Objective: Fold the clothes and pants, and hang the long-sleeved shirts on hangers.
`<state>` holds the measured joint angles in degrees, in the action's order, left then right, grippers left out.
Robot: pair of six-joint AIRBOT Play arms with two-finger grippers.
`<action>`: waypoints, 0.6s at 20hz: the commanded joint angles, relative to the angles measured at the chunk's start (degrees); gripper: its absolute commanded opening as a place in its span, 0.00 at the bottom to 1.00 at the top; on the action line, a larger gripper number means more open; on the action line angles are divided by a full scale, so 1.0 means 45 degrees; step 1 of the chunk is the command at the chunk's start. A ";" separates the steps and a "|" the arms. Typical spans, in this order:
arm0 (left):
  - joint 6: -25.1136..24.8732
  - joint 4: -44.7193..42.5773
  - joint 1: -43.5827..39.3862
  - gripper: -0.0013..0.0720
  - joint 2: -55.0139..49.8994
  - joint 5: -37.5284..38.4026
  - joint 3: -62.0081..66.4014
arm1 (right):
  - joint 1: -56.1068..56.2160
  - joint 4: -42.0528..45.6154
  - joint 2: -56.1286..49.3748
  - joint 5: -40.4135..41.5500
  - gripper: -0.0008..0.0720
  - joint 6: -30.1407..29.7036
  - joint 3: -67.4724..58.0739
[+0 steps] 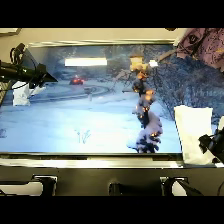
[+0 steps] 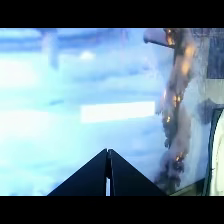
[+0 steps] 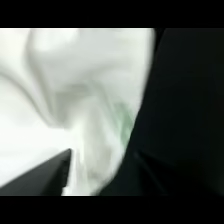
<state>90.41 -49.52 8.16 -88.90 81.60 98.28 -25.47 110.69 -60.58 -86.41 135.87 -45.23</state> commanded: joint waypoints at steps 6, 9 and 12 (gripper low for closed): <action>0.0005 -0.0058 -0.0010 0.04 0.0024 -0.0044 0.0005 | 0.0087 -0.3332 0.0772 0.3968 0.46 -0.4085 -0.1588; 0.0000 -0.1452 -0.0194 0.04 0.0335 -0.0491 0.0000 | 0.2025 -0.6110 0.0855 0.6499 0.23 -0.7378 -0.2628; 0.0209 -0.4522 -0.0937 0.04 0.1370 -0.1763 -0.0364 | 0.5489 -0.6105 0.0855 0.7815 0.06 -0.8752 -0.2803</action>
<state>90.43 -58.54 6.13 -85.91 78.52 97.76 -12.03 88.75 -57.04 -60.60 106.52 -56.05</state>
